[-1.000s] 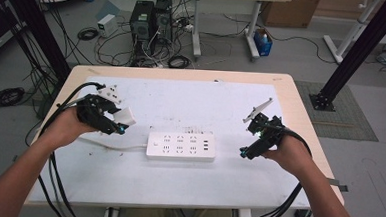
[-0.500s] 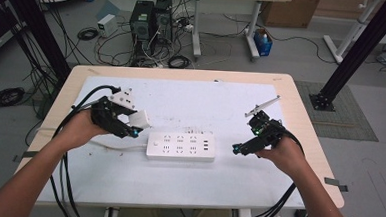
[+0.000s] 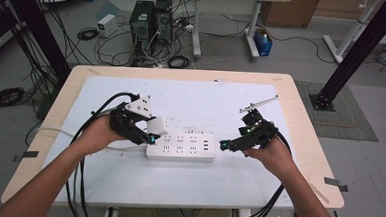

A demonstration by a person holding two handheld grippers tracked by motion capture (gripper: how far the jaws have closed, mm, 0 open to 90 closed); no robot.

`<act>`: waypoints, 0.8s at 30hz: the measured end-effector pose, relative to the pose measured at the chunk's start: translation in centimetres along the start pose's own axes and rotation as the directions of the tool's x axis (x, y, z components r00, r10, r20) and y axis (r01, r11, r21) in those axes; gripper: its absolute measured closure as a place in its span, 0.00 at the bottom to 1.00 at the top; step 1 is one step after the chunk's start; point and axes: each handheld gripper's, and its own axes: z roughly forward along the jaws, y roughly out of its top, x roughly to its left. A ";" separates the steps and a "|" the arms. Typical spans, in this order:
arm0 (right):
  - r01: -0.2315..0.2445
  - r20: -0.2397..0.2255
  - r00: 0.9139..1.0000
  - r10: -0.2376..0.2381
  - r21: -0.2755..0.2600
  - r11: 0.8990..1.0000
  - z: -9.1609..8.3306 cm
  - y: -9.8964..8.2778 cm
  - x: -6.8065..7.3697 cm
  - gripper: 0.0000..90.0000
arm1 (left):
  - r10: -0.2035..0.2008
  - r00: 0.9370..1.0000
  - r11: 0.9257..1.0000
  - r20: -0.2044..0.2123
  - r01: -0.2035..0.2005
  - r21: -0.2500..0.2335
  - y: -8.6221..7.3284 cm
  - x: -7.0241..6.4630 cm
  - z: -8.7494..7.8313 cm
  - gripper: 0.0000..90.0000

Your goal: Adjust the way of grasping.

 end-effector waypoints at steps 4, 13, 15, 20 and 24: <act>-0.041 -0.049 0.998 0.040 -0.032 0.999 0.3 0.4 0.6 0.09 | 0.010 1.000 1.000 0.013 -0.010 -0.022 0.4 -0.2 0.7 0.47; -0.135 -0.190 0.974 0.123 -0.052 0.990 1.3 1.1 1.3 0.09 | 0.032 0.998 0.998 0.049 -0.030 -0.050 1.5 -0.8 2.7 0.47; -0.142 -0.218 0.968 0.127 -0.053 0.988 1.6 1.3 1.5 0.09 | 0.037 0.998 0.998 0.058 -0.034 -0.055 1.8 -0.9 3.1 0.47; -0.159 -0.245 0.959 0.143 -0.045 0.986 2.3 1.6 1.7 0.09 | 0.027 0.997 0.997 0.078 -0.022 -0.070 2.2 -1.1 4.0 0.47; -0.173 -0.274 0.949 0.154 -0.043 0.984 2.9 1.9 2.0 0.09 | 0.044 0.995 0.997 0.088 -0.038 -0.065 2.6 -1.2 4.5 0.47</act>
